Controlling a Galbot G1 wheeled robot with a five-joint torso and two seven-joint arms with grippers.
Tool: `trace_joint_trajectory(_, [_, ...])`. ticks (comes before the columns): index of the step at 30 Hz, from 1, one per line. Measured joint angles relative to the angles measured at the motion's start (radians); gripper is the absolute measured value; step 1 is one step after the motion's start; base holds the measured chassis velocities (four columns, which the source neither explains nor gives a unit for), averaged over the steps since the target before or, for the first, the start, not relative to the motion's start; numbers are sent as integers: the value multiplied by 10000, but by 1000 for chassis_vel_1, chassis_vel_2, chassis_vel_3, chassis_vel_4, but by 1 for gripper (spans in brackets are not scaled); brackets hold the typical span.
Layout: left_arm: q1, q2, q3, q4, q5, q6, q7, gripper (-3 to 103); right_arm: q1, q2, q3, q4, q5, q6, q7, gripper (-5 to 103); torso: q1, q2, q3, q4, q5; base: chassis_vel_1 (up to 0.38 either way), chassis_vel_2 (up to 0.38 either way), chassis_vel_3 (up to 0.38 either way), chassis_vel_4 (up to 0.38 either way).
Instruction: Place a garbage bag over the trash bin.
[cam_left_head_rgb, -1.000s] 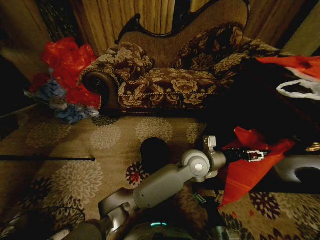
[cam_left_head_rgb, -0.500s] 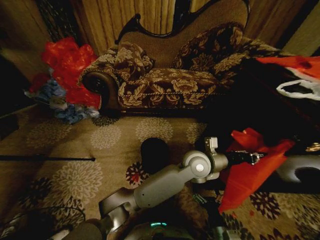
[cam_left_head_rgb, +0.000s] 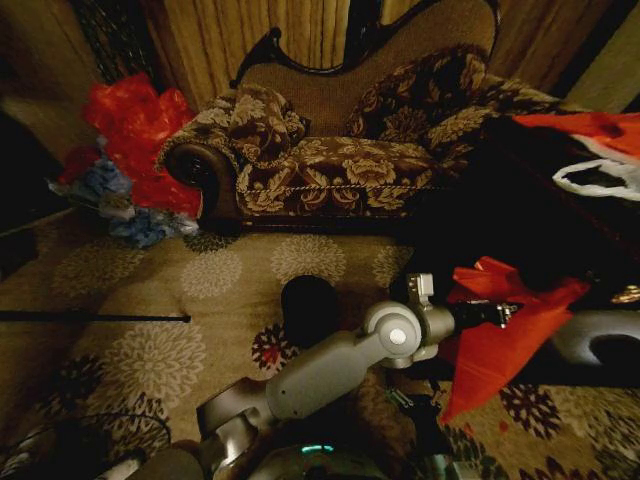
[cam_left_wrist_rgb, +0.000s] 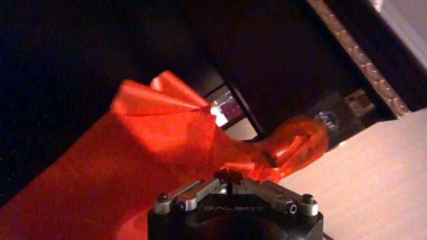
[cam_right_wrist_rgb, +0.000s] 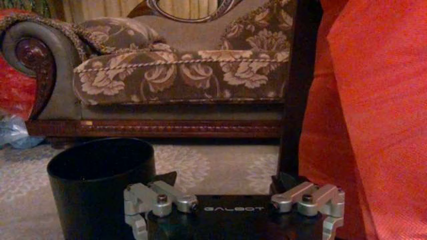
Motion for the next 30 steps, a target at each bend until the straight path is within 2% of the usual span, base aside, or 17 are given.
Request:
trace_joint_trajectory(5, [238,273,-192,-58,-173,198,-340,0,2,5,9,-8,20,3,31,100,0,0,0,0,0,0,0,0,0])
trace_joint_trajectory(17, [733,1227,-618,-279,-189,224,-397,0,-46,-24,-1,9,23,-1,33,100,0,0,0,1,-2,0,0,0,0])
trace_joint_trajectory(30, [1129,1700,-1185,-194,-152,252,-505,0,-55,-30,29,1,63,-23,126,100,1,0,0,0,0,0,0,0,0])
